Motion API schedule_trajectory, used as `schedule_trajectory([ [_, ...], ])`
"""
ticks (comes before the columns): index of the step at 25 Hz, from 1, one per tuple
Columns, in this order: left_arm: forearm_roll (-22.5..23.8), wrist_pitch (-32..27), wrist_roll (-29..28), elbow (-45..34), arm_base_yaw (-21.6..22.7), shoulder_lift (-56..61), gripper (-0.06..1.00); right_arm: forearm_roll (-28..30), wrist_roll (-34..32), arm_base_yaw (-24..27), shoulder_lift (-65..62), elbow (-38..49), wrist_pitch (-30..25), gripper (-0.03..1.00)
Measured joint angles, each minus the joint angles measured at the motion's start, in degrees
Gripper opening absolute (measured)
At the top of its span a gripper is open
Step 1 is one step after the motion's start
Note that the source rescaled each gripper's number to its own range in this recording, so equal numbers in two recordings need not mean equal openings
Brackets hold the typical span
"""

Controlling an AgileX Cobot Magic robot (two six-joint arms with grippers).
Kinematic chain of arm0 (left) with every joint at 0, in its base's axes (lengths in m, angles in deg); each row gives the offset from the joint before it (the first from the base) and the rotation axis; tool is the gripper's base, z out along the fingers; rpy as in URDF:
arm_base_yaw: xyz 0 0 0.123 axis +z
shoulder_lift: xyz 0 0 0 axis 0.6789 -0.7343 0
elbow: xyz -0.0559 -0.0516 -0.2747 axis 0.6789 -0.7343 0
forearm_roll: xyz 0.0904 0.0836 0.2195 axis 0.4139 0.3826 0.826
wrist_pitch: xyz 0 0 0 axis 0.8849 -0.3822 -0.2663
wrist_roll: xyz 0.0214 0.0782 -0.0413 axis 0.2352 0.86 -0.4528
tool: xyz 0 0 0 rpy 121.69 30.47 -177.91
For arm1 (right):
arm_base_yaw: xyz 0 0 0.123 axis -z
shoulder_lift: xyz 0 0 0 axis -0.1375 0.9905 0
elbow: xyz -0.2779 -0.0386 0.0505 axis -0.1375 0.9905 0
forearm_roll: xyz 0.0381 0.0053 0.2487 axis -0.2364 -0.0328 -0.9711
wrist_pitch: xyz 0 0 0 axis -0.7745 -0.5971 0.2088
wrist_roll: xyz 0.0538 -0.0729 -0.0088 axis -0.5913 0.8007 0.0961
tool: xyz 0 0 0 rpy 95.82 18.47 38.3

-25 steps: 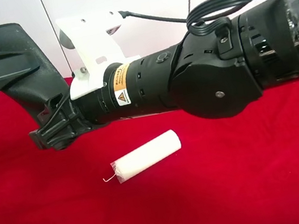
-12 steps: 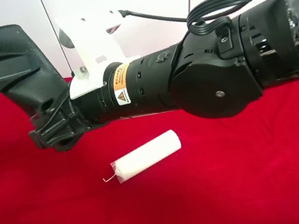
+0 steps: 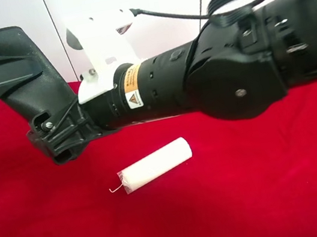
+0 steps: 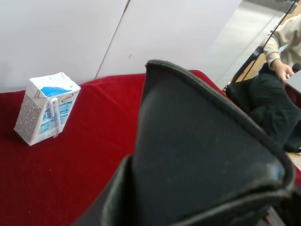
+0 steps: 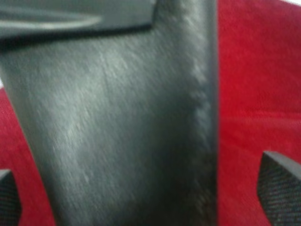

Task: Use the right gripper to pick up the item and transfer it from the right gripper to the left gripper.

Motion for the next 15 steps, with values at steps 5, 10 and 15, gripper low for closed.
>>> schedule_trajectory([
  [5, 0.06, 0.05, 0.0, 0.0, 0.0, 0.0, 0.02, 0.0, -0.47, 0.0, -6.39, 0.0, -12.1, 1.0],
  [10, 0.06, 0.05, 0.0, 0.0, 0.0, 0.0, 0.01, 1.21, -0.52, 0.0, -16.04, 0.0, -23.01, 1.0],
  [15, 0.06, 0.05, 0.0, 0.0, 0.0, 0.0, 0.01, 1.63, -0.59, 0.0, -27.75, 0.0, -35.39, 1.0],
])
